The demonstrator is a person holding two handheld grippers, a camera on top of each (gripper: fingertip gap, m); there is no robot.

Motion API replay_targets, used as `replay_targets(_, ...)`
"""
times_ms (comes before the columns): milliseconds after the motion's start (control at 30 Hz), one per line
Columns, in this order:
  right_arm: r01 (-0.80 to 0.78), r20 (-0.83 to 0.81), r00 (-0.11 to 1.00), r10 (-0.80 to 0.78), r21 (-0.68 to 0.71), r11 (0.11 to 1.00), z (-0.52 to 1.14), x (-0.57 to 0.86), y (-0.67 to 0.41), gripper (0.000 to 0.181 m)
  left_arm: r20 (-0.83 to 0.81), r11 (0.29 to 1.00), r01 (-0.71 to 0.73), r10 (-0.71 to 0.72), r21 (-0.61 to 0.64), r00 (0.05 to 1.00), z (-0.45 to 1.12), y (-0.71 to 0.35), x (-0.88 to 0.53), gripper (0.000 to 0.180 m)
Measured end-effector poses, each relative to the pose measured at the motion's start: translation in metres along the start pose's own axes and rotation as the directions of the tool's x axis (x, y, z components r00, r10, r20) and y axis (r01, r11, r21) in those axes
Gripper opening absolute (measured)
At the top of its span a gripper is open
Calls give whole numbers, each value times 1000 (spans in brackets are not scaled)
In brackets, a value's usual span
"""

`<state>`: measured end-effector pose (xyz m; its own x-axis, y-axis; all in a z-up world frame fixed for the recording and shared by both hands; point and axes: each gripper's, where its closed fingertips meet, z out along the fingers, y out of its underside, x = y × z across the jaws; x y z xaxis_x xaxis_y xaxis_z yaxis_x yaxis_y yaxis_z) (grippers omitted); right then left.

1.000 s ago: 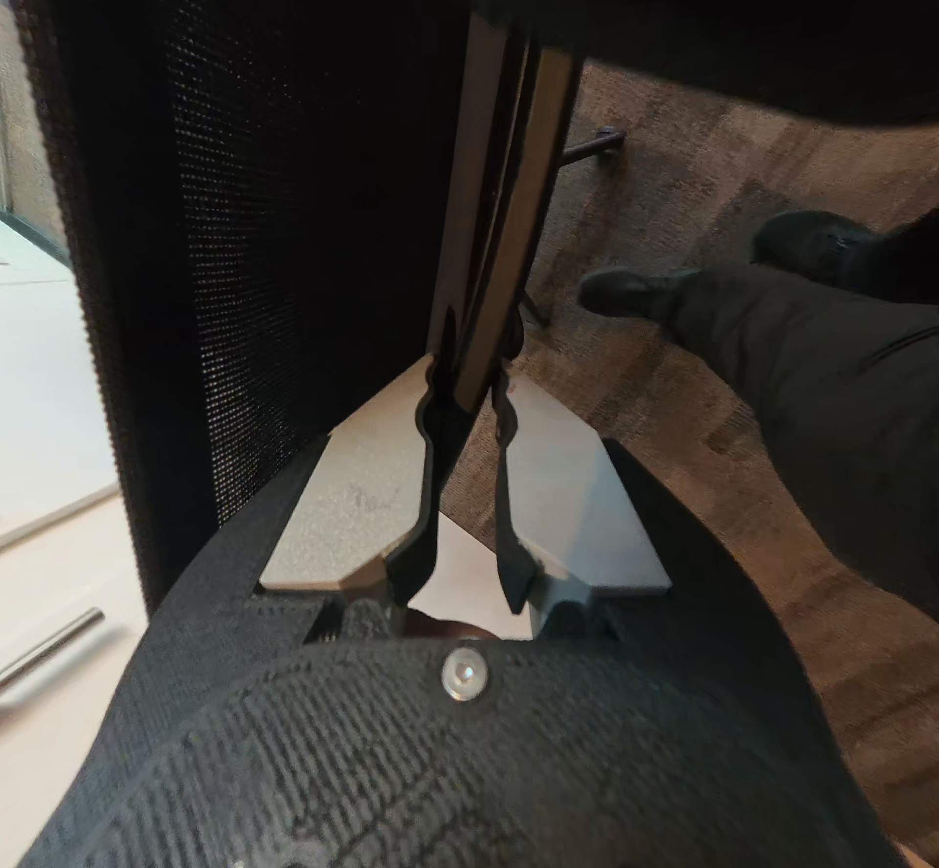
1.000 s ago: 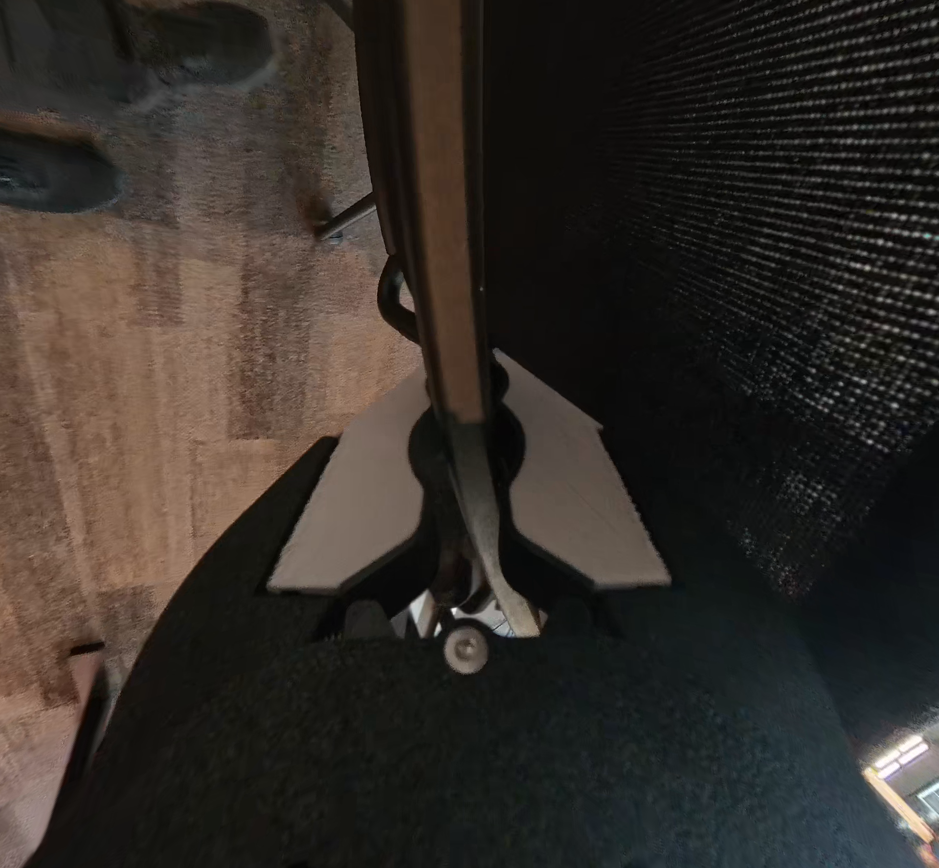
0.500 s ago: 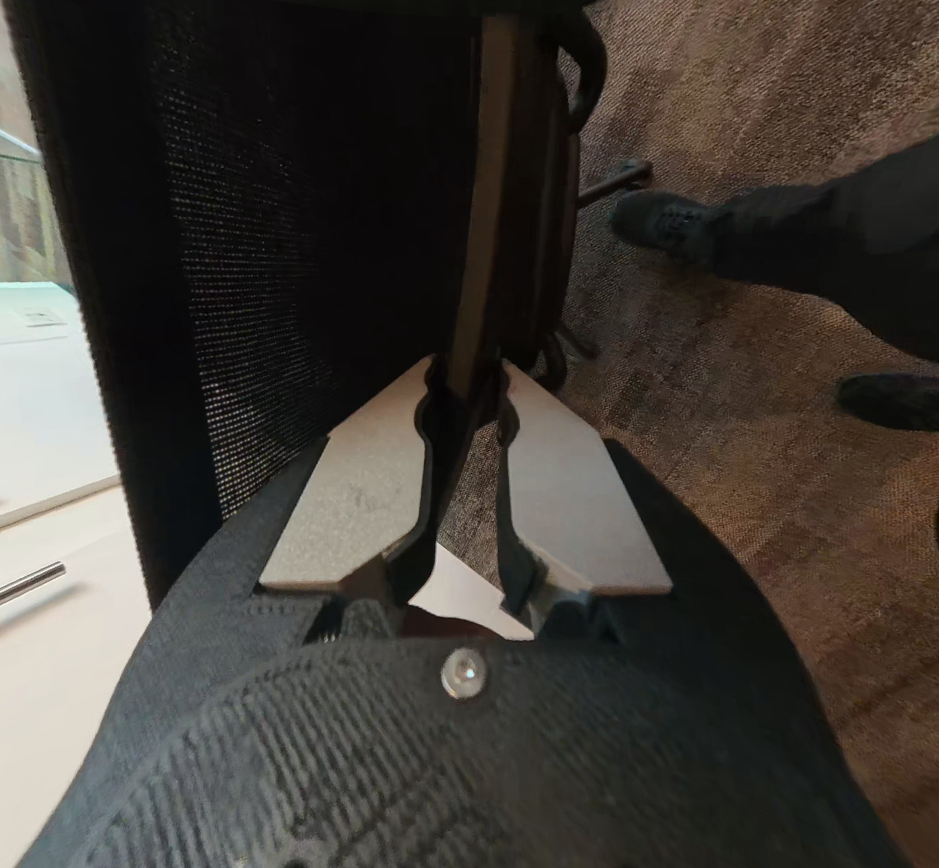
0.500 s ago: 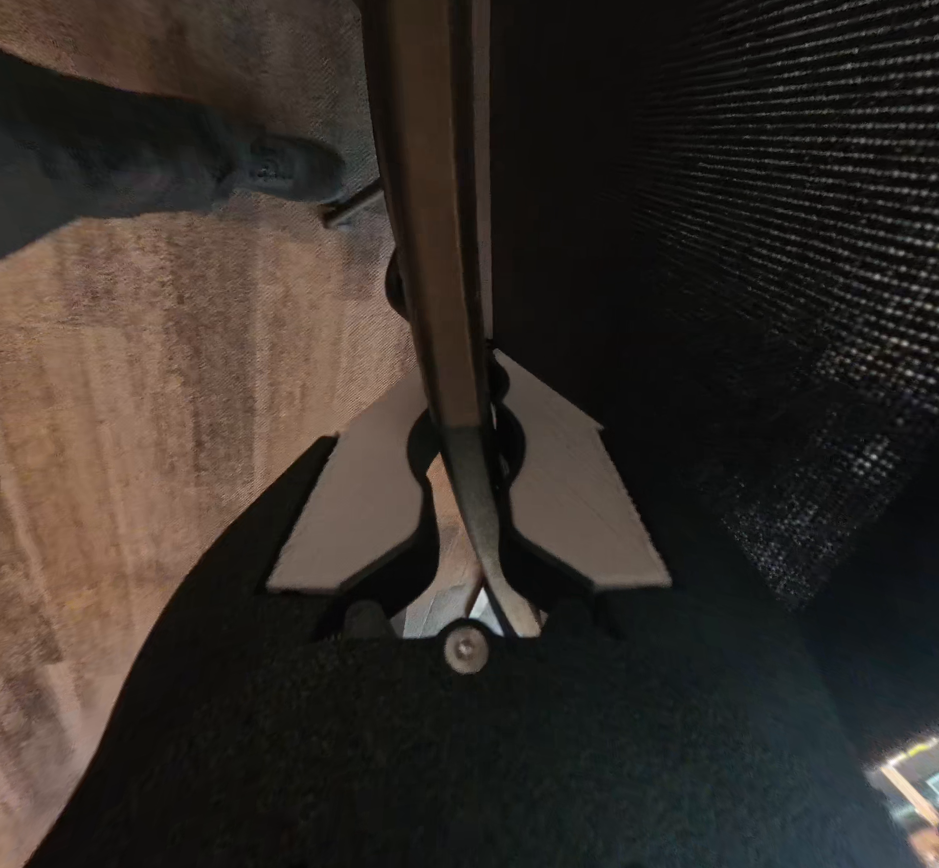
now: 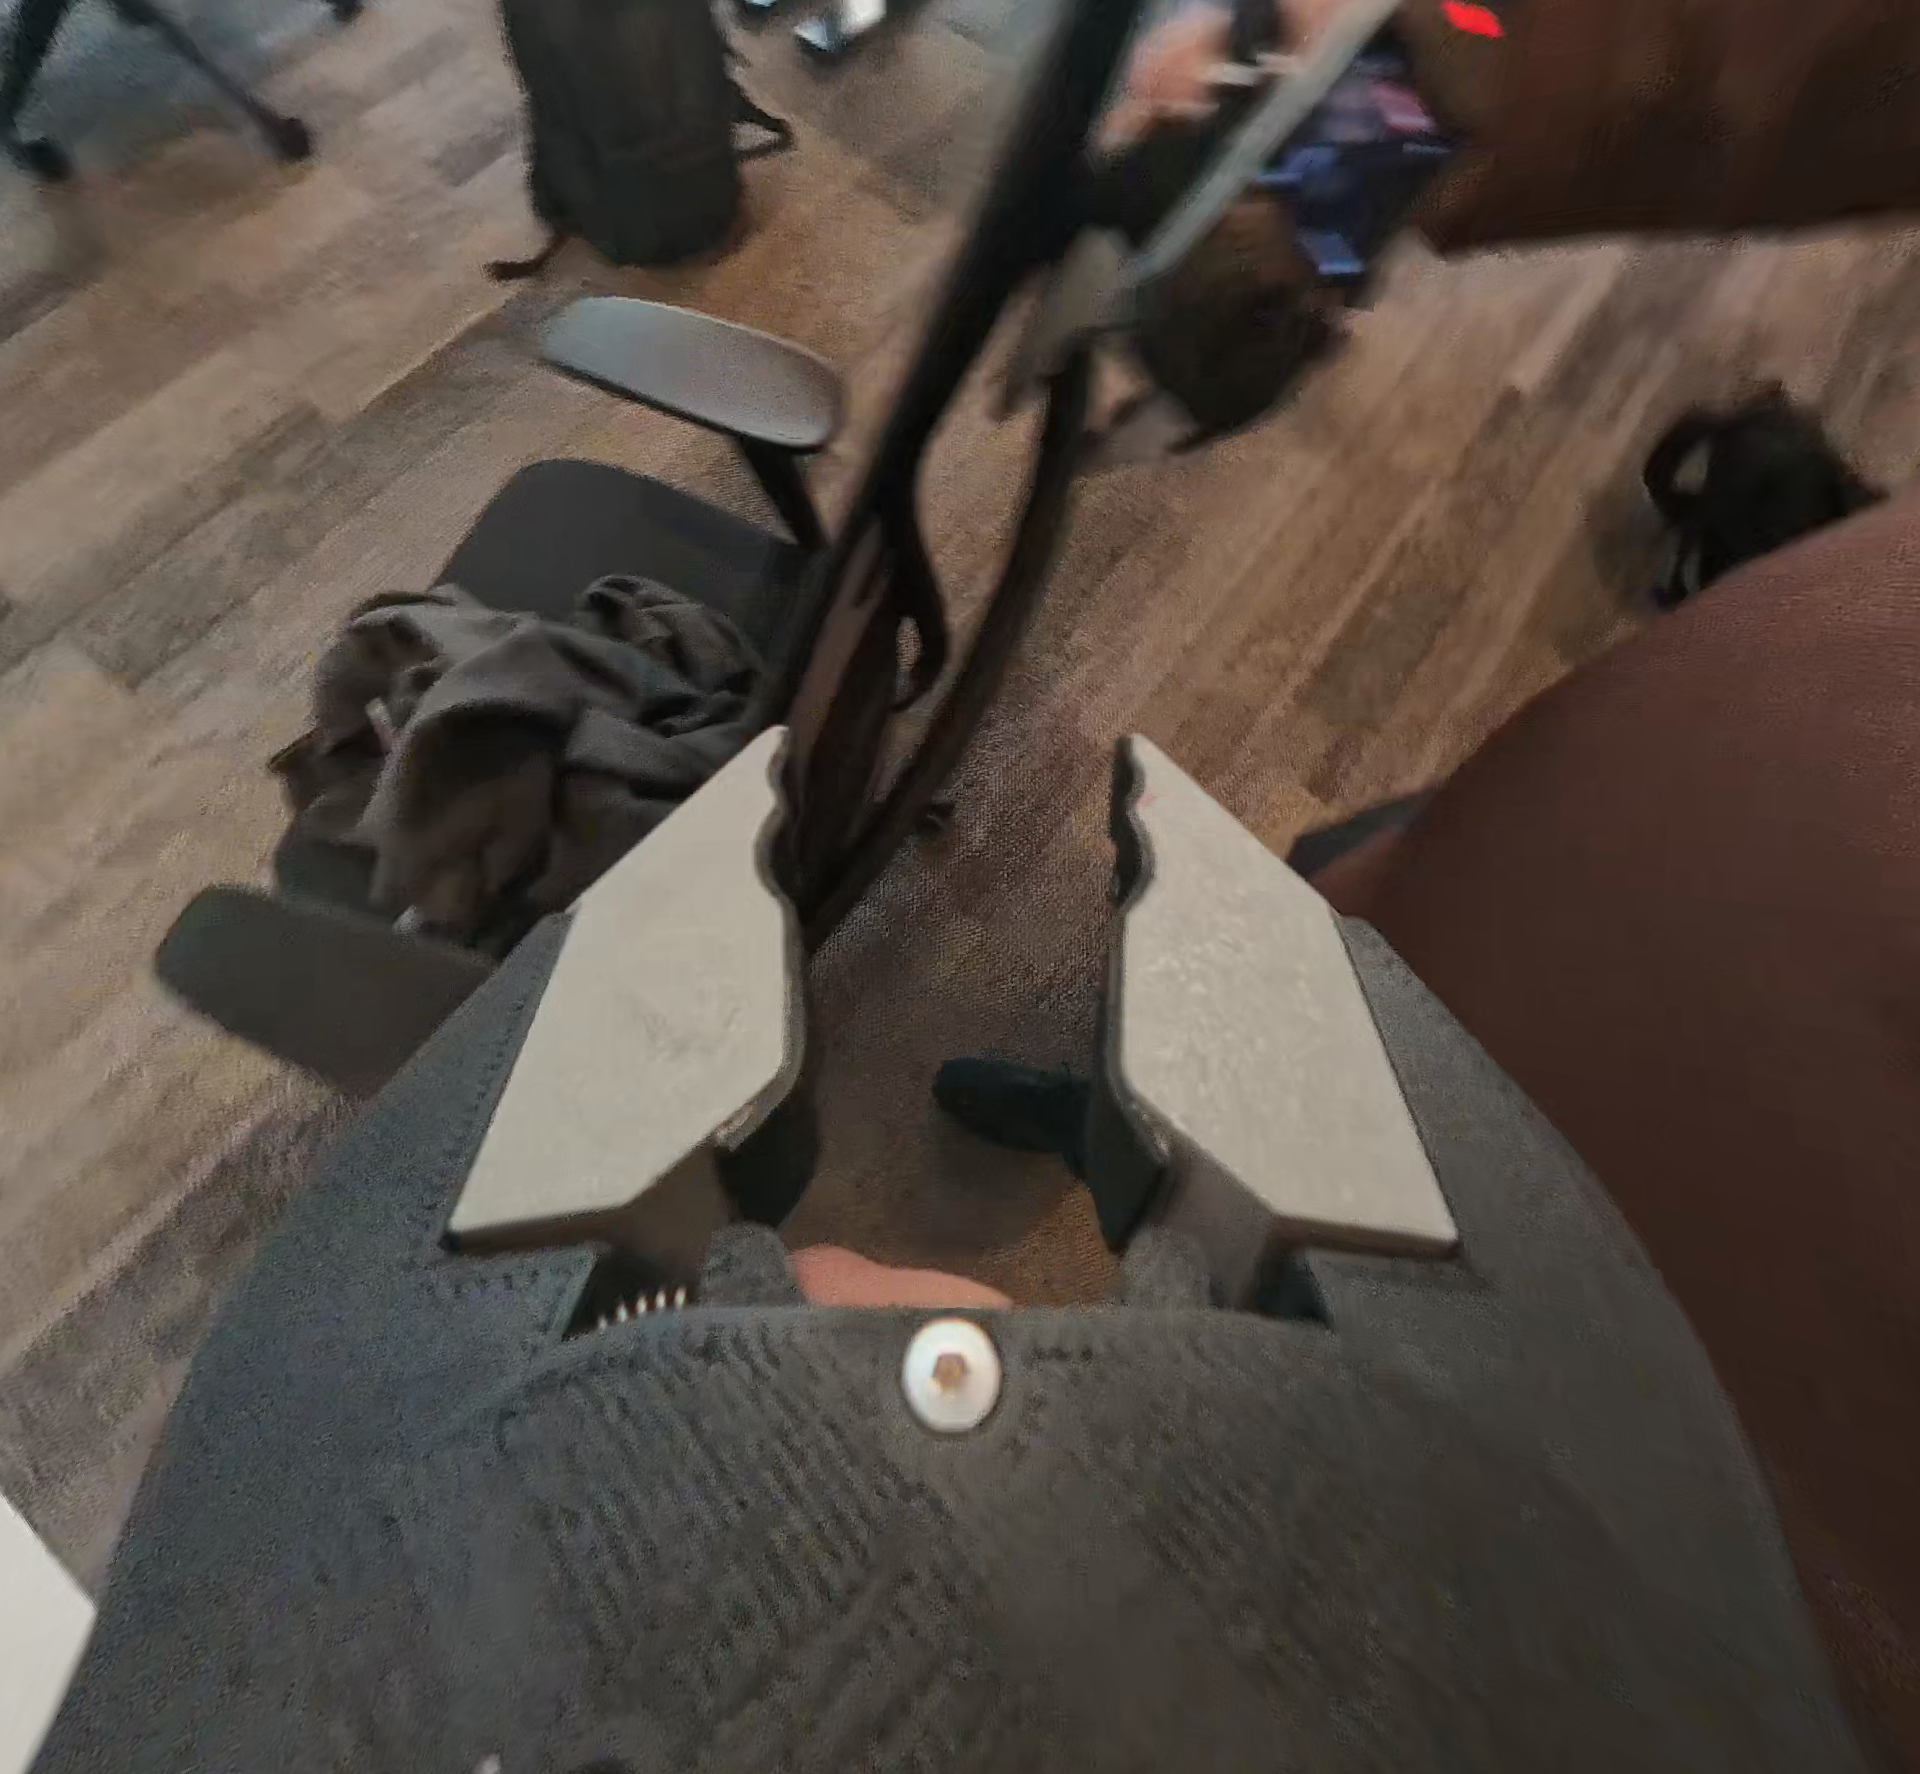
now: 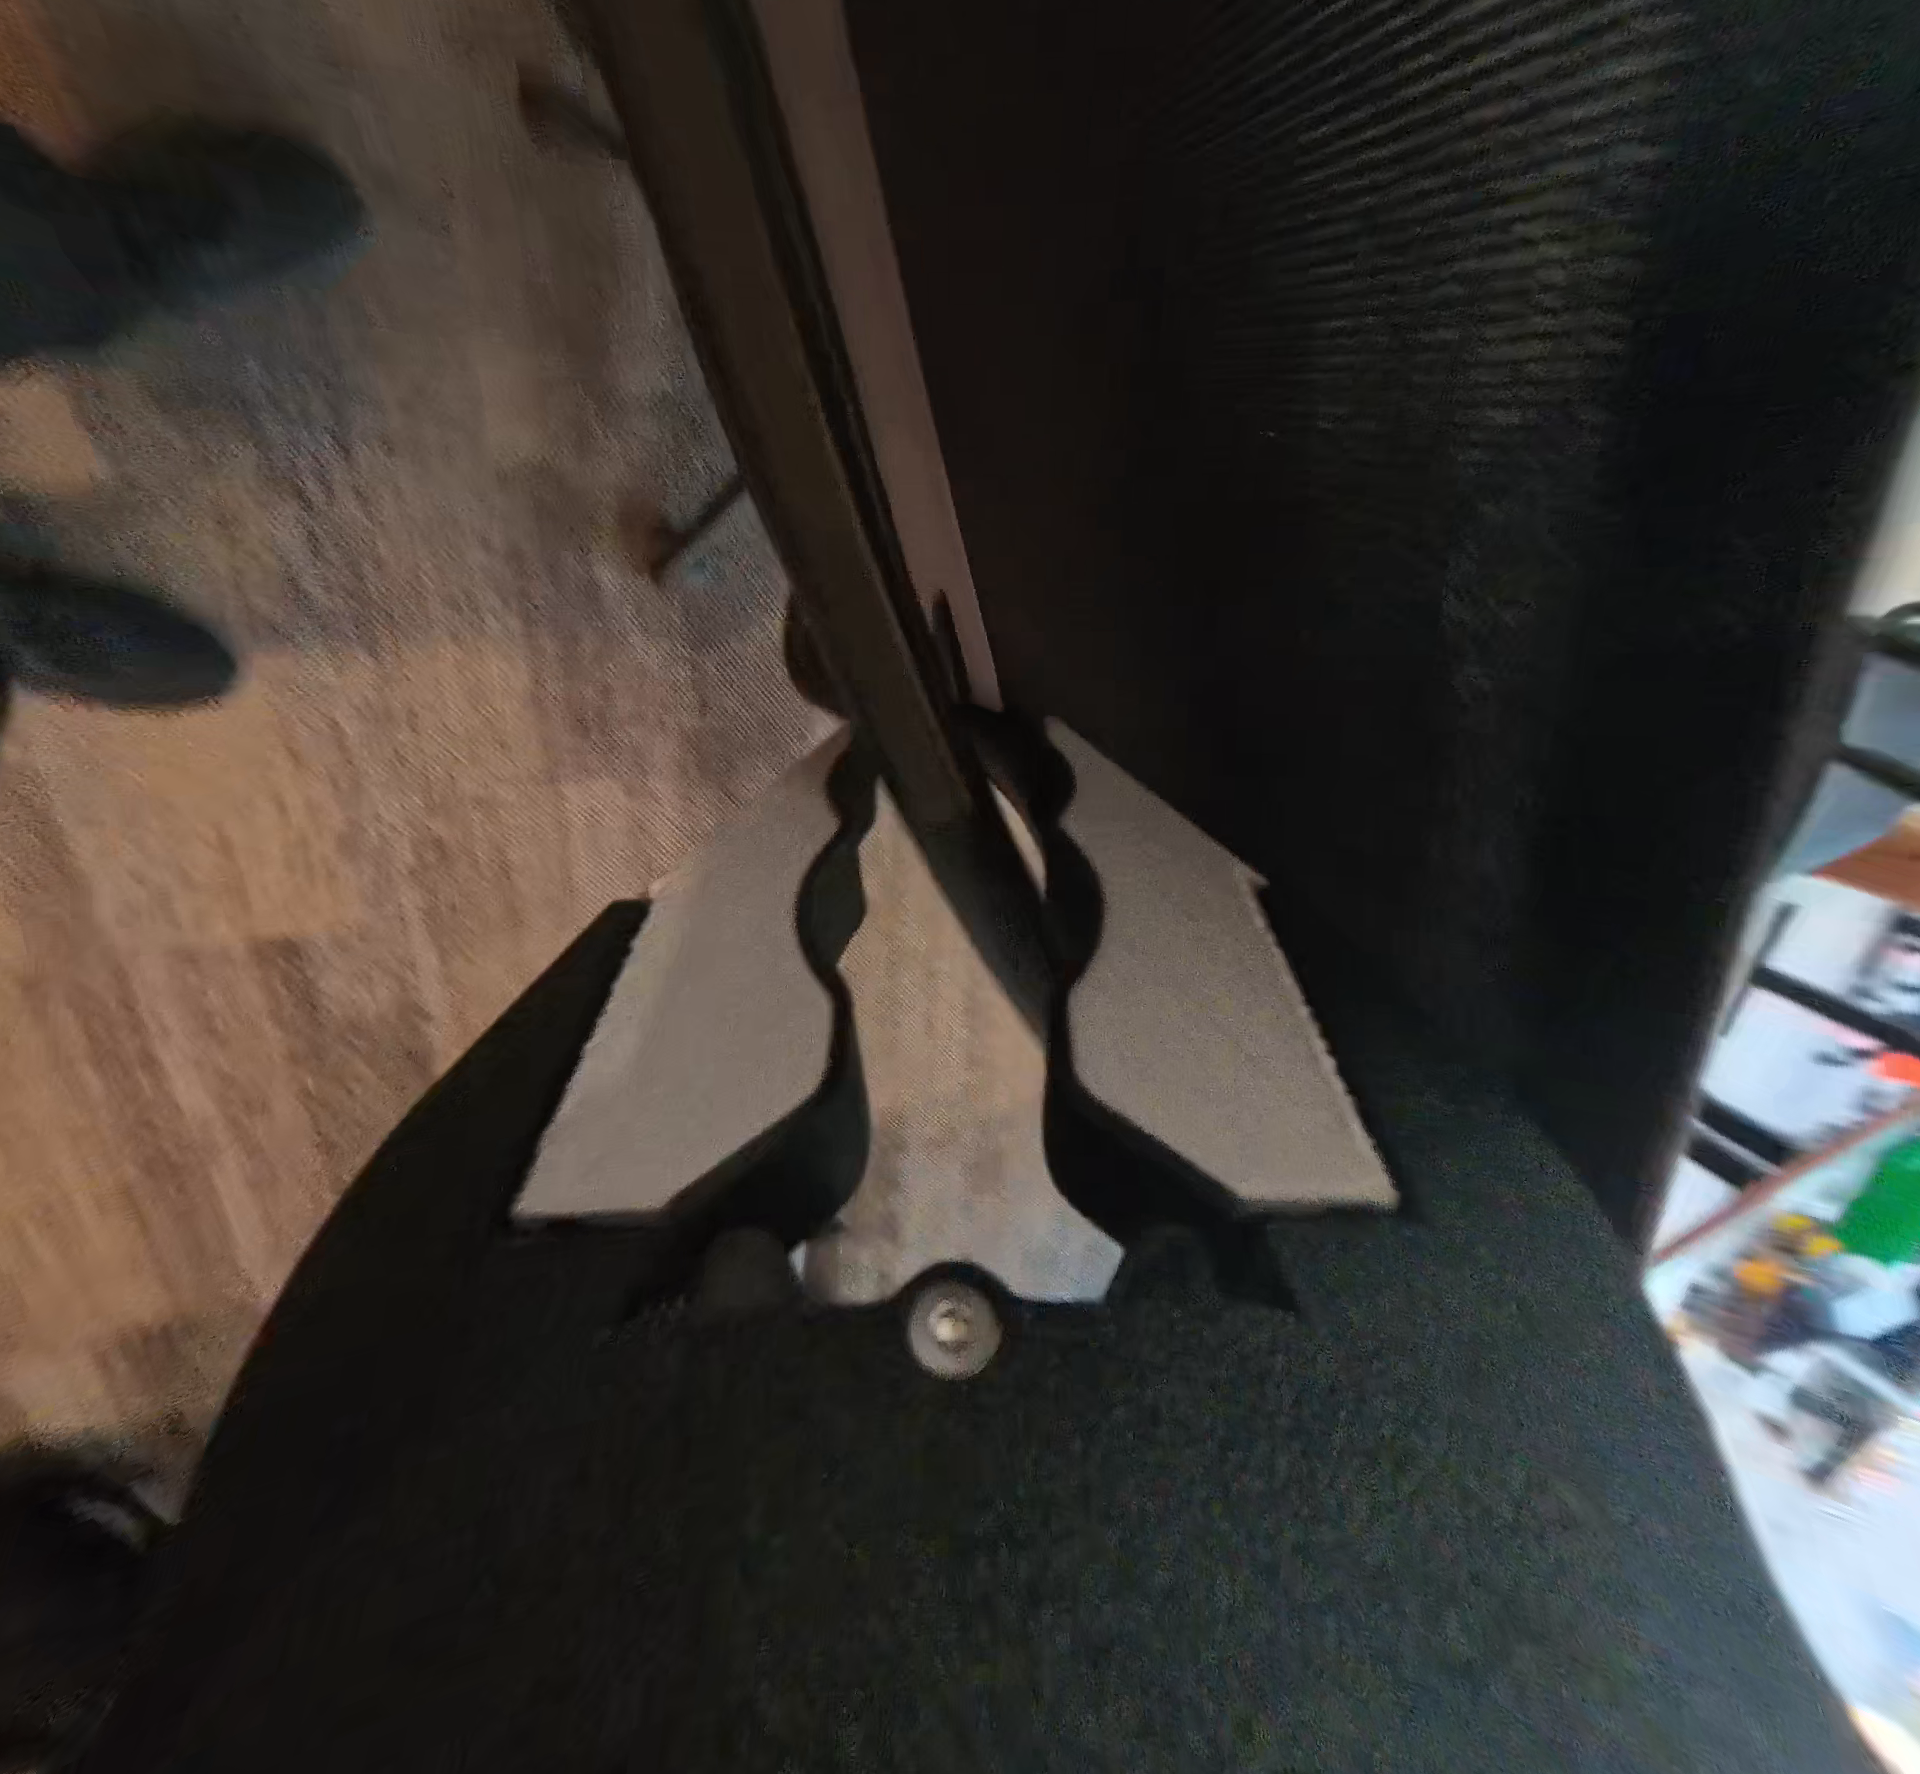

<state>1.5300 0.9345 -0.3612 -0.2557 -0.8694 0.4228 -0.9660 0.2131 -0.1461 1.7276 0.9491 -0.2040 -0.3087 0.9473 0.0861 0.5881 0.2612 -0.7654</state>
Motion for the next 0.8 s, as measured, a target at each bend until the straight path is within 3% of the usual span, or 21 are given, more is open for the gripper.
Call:
replay_targets(67, -124, -10, 992, 126, 123, 985, -34, -33, -4, 27, 37, 996, 77, -75, -49, 996, -24, 21, -6, 65)
replay_targets(167, -314, 36, 948, 316, 276, 908, -81, -83, 0, 43, 75, 965, 84, -67, -249, 995, -21, 80, -5, 68)
replay_targets(200, -376, 87, 926, 368, 304, 875, -94, -105, 5, 31, 36, 965, 107, -101, -238, 994, -16, 86, 6, 77)
replay_targets(267, -478, 160, 878, 451, 335, 812, -113, -145, 22, 29, -104, 953, 155, -187, -262, 977, -7, 95, 46, 39)
replay_targets(367, -595, 221, 804, 552, 310, 742, -125, -200, 60, 24, -122, 925, 16, -67, -380, 990, -2, 120, 82, 38)
replay_targets(533, -747, 361, 661, 658, 240, 619, -151, -255, 94, 23, -202, 758, -272, 187, -593, 961, -6, 155, 125, 25)
replay_targets(600, -793, 386, 609, 693, 283, 539, -167, -256, 95, 14, -216, 720, -326, 243, -613, 946, -7, 162, 143, 19)
replay_targets(700, -860, 459, 504, 732, 342, 378, -189, -253, 89, 13, -214, 723, -358, 288, -591, 933, -4, 166, 169, 16)
replay_targets(800, -897, 472, 423, 773, 341, 282, -197, -255, 86, 14, -213, 722, -377, 311, -580, 926, 2, 168, 199, 14)
